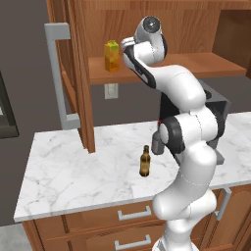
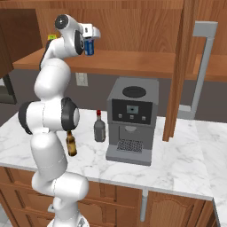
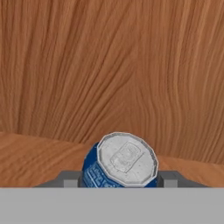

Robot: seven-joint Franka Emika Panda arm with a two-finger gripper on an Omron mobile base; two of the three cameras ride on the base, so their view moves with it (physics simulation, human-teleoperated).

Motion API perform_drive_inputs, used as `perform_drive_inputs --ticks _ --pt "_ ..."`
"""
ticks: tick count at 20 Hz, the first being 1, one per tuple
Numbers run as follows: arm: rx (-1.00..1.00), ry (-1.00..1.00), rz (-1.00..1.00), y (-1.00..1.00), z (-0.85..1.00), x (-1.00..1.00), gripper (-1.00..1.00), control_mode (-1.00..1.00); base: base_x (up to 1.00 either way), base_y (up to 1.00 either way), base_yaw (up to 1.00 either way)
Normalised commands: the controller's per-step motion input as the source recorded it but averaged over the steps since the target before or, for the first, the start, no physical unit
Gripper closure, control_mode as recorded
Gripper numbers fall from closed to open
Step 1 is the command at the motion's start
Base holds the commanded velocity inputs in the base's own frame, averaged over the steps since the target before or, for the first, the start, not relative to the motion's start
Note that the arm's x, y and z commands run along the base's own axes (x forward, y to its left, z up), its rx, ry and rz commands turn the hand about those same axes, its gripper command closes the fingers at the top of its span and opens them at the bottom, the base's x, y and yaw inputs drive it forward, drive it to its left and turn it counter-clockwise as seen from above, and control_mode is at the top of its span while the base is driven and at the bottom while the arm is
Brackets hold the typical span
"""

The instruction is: Sort all alcoholic drinks to one cabinet, and non-alcoholic drinks to the other.

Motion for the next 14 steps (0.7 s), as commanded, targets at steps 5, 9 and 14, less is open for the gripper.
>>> perform_drive_inputs --ticks 5,9,14 --pt "0.00 0.00 0.00 0.00 -0.03 0.01 -1.00 -1.00 0.00 0.00 0.00" --pt "0.00 -0.04 0.00 0.00 0.00 -0.08 -1.00 -1.00 0.00 0.00 0.00" --pt "0.00 -0.08 0.00 0.00 0.00 -0.21 -1.00 -1.00 0.00 0.00 0.00"
